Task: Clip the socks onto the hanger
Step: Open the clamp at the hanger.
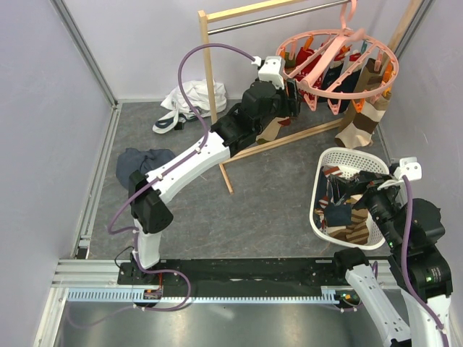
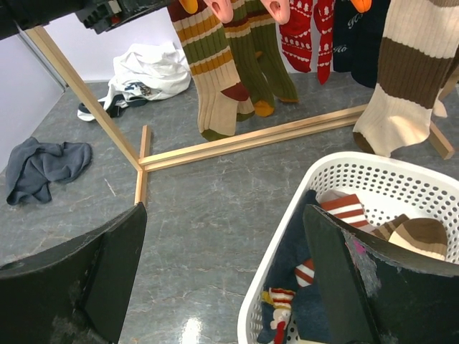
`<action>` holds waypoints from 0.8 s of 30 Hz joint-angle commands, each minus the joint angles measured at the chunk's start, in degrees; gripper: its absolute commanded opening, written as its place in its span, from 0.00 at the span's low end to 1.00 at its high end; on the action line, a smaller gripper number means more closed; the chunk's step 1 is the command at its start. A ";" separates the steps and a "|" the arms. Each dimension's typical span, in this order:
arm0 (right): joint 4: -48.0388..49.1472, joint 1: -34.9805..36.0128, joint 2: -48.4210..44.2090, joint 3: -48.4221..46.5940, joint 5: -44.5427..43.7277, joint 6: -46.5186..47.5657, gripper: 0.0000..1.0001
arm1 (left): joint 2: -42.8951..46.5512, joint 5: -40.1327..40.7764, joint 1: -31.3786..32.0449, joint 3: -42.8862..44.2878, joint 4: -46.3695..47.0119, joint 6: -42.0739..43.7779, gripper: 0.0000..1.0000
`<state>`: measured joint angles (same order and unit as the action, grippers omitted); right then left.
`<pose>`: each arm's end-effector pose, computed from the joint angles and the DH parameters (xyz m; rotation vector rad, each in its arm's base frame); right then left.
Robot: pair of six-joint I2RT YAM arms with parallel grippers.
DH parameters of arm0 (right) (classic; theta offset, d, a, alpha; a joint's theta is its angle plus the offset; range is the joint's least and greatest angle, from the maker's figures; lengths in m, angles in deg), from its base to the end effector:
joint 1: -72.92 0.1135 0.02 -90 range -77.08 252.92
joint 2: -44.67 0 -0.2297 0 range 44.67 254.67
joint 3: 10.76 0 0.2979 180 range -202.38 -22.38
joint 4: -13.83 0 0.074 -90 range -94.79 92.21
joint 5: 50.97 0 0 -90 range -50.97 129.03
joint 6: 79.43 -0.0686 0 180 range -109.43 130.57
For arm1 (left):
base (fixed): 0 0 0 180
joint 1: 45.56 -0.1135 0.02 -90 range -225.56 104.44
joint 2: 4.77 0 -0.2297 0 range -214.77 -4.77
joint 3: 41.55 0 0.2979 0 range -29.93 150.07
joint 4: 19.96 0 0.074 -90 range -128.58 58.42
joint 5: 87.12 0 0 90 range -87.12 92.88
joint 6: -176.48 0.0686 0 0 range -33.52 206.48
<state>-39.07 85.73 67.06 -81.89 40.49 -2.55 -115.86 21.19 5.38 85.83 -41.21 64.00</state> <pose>0.1422 0.0341 0.4146 -0.0151 1.6560 0.3660 0.3489 -0.3958 0.3993 0.1727 1.6929 -0.7052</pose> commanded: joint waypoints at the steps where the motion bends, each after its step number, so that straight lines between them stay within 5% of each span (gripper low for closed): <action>1: 0.94 0.19 -0.86 -0.61 -1.01 1.79 0.98 | -1.67 0.59 -0.40 3.24 3.30 -0.02 0.66; 24: 0.32 0.19 -0.68 0.36 -1.10 1.96 0.98 | -2.55 -0.55 -1.10 2.36 11.12 2.00 0.59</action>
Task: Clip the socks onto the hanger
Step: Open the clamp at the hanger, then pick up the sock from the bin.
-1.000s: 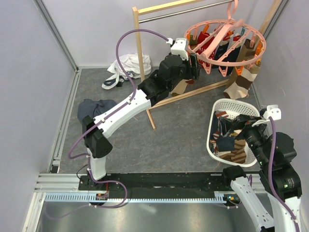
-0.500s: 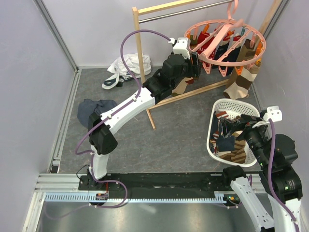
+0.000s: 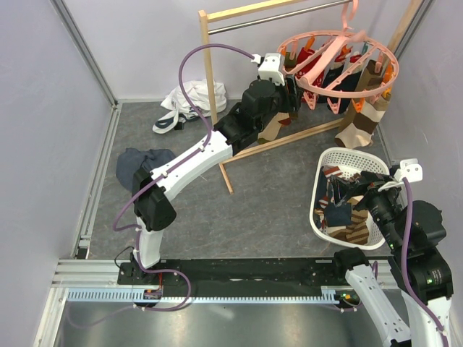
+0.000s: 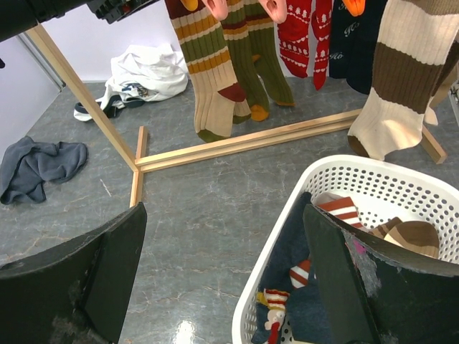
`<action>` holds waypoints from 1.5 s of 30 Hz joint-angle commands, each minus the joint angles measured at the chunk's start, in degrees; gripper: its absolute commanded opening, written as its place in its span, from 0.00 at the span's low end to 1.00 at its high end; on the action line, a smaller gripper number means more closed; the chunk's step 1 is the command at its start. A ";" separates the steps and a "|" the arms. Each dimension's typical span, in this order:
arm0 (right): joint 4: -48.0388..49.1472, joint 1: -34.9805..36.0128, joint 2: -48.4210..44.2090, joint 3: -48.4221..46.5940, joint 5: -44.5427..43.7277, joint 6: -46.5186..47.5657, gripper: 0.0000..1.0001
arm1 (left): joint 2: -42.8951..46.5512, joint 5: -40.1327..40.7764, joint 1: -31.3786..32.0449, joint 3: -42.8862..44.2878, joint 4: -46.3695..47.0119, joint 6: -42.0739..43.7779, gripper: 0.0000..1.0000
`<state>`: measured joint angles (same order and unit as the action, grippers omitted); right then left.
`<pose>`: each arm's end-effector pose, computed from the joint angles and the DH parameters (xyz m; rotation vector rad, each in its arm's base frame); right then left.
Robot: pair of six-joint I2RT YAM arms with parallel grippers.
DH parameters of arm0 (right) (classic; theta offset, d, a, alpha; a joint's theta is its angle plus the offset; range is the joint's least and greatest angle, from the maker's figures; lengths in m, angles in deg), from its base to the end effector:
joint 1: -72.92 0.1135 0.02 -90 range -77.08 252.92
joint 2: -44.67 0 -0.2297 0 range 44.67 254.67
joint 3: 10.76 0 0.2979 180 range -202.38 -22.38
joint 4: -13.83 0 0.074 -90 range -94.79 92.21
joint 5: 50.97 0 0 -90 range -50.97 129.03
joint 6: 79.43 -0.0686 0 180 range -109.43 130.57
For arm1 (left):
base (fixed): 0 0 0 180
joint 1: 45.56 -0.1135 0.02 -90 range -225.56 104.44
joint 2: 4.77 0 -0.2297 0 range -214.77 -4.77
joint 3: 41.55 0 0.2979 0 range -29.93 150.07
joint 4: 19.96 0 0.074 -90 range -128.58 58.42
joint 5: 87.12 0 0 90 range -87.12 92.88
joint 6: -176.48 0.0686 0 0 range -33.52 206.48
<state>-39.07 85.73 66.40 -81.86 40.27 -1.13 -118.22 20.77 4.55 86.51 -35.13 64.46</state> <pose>0.1390 0.0331 0.4158 -0.0326 1.6432 0.3454 0.3618 -0.4000 0.3980 0.1472 1.6222 -0.7335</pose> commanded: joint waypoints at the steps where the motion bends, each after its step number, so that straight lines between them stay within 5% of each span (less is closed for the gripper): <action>1: 0.32 0.19 -0.03 0.33 -0.88 0.54 0.98 | -0.19 -0.22 -0.27 1.60 5.22 1.63 0.56; 8: -0.38 0.28 0.50 0.68 -0.88 -0.42 0.98 | -0.02 -1.19 -0.27 0.81 5.57 2.16 0.46; 24: -8.12 0.19 14.73 1.03 -4.65 -10.97 0.98 | 2.70 -2.60 -0.27 -5.52 7.33 2.77 0.02; 37: 0.93 -5.69 32.21 9.38 -13.89 -13.34 0.95 | 6.83 -1.10 -0.19 -10.62 7.33 4.35 0.02; 42: 6.99 -12.01 38.89 13.95 -10.73 -14.48 0.84 | 7.36 -1.54 -0.19 -10.97 7.24 4.44 0.02; 45: 12.00 -17.01 41.62 17.46 -8.19 -14.49 0.66 | 7.45 -1.98 -0.27 -11.15 7.24 4.44 0.02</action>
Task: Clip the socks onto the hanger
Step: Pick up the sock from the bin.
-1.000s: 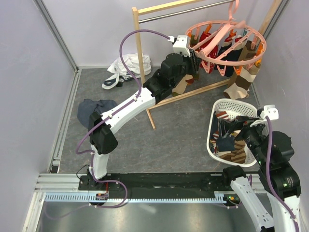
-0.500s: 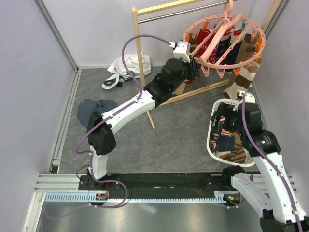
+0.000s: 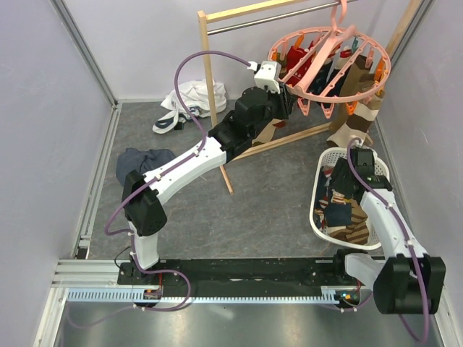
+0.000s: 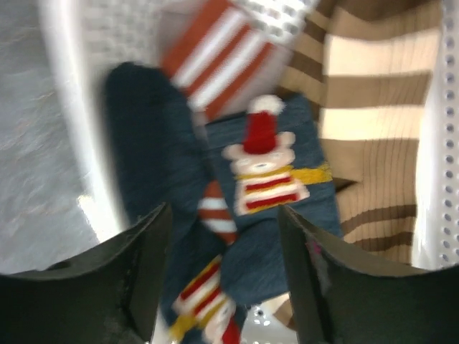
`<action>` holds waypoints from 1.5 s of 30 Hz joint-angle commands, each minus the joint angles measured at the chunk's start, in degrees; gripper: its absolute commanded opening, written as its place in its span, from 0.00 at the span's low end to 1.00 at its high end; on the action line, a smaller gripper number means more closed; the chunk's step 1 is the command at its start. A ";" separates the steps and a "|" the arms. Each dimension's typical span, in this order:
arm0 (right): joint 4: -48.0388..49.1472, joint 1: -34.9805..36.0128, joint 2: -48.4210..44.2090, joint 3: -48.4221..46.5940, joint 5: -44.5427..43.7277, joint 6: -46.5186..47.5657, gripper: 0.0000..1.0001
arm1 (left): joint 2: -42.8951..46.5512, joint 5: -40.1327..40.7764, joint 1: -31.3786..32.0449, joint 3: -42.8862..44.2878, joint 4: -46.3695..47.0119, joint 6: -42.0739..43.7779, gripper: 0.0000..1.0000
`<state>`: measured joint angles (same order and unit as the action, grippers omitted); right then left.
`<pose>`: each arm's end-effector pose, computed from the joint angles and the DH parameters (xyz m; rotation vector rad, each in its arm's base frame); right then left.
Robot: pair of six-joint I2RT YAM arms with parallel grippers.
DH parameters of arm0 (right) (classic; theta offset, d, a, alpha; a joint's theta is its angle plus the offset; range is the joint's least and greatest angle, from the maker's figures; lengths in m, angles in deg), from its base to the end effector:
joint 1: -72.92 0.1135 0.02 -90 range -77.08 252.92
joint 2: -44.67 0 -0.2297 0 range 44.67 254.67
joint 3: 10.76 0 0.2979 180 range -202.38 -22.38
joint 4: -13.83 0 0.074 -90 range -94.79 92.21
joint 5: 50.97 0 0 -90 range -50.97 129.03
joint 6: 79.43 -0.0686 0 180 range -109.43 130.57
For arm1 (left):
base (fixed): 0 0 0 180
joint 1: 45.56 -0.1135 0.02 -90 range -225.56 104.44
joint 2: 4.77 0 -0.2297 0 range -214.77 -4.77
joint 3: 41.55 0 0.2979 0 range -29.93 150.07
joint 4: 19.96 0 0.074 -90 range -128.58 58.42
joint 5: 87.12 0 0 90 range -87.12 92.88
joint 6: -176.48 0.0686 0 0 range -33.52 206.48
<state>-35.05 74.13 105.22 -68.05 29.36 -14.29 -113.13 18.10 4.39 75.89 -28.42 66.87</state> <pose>0.2916 -0.0054 0.1848 0.5744 2.3949 -0.0124 0.3527 -0.3916 0.3800 0.2095 1.5960 -0.7448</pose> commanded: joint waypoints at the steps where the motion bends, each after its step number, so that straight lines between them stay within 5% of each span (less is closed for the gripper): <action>1: 10.25 -6.30 3.60 4.44 3.42 -1.85 0.62 | 2.53 0.68 -0.03 -0.61 0.53 1.95 0.02; 21: 22.84 -10.09 12.05 11.65 3.52 -3.70 0.33 | 2.62 -1.25 -0.03 -0.18 -0.96 0.90 0.02; 29: 22.40 -10.09 6.61 14.12 4.66 -3.09 0.01 | 2.36 -1.16 -0.03 1.32 -2.54 0.90 0.02; 45: 16.43 -9.39 -14.14 8.06 20.29 -0.37 0.00 | 3.33 -0.72 -0.03 1.76 -4.30 0.10 0.02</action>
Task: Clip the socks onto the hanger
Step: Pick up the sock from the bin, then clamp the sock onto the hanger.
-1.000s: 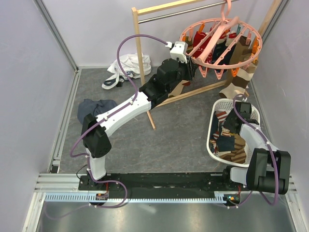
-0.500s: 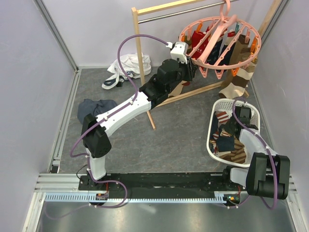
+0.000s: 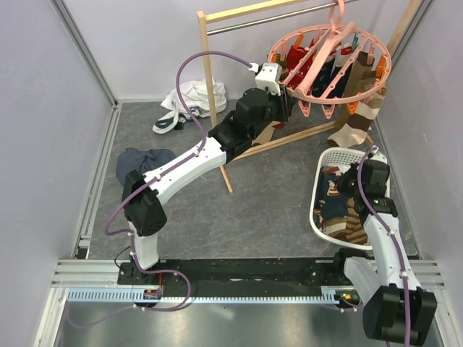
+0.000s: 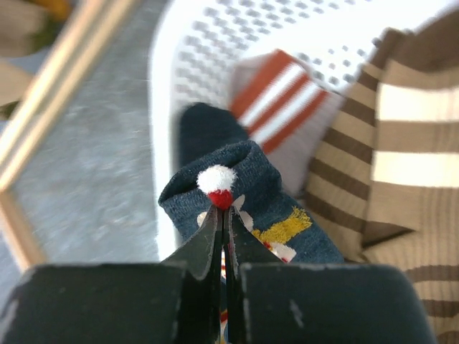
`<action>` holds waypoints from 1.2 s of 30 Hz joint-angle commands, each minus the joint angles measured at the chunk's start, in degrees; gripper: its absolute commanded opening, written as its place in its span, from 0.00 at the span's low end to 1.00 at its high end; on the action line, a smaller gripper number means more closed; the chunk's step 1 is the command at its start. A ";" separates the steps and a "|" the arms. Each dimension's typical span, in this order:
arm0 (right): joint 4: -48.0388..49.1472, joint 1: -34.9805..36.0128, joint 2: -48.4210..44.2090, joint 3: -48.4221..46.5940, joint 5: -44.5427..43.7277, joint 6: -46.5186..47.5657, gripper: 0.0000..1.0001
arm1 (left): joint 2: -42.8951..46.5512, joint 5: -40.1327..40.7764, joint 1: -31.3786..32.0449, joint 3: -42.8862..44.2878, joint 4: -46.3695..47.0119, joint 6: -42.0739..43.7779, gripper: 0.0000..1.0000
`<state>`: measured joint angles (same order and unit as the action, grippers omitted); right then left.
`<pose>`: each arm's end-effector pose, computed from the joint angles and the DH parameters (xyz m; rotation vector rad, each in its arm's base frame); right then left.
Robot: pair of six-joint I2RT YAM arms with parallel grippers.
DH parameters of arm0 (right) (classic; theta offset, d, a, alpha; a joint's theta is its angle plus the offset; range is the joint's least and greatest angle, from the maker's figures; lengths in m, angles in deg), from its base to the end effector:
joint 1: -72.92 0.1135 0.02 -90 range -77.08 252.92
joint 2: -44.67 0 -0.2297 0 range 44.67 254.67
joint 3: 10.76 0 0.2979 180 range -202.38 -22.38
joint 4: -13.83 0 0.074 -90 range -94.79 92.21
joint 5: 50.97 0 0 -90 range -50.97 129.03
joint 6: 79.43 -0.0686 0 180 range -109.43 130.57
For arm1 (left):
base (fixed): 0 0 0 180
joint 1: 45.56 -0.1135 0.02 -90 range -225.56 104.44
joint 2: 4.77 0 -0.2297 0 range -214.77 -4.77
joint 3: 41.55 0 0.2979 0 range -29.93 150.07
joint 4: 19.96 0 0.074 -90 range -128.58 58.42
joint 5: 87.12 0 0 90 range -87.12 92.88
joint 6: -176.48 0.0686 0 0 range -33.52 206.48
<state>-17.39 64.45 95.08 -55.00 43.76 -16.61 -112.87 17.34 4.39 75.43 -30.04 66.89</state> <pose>0.2806 -0.0361 0.1720 0.6404 2.1406 0.2705 0.3516 -0.3917 0.3749 0.2312 1.6250 -0.7399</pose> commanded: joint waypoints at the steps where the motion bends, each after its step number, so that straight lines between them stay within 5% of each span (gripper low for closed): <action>1: -1.41 0.38 -4.70 -6.30 6.69 2.30 0.00 | 3.15 0.04 -0.03 2.22 -2.60 0.08 0.02; 18: 9.83 4.60 -5.68 -21.16 28.57 2.48 0.00 | 4.38 -2.32 0.06 1.34 -2.60 -2.11 0.02; 36: 27.23 16.19 -0.76 -20.65 26.66 -2.44 0.00 | 6.32 -3.47 0.06 1.16 -2.60 -2.55 0.02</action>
<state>3.20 77.76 92.78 -75.15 72.24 -18.20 -110.09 14.65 4.39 75.54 -32.97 66.15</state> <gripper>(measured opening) 0.008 0.349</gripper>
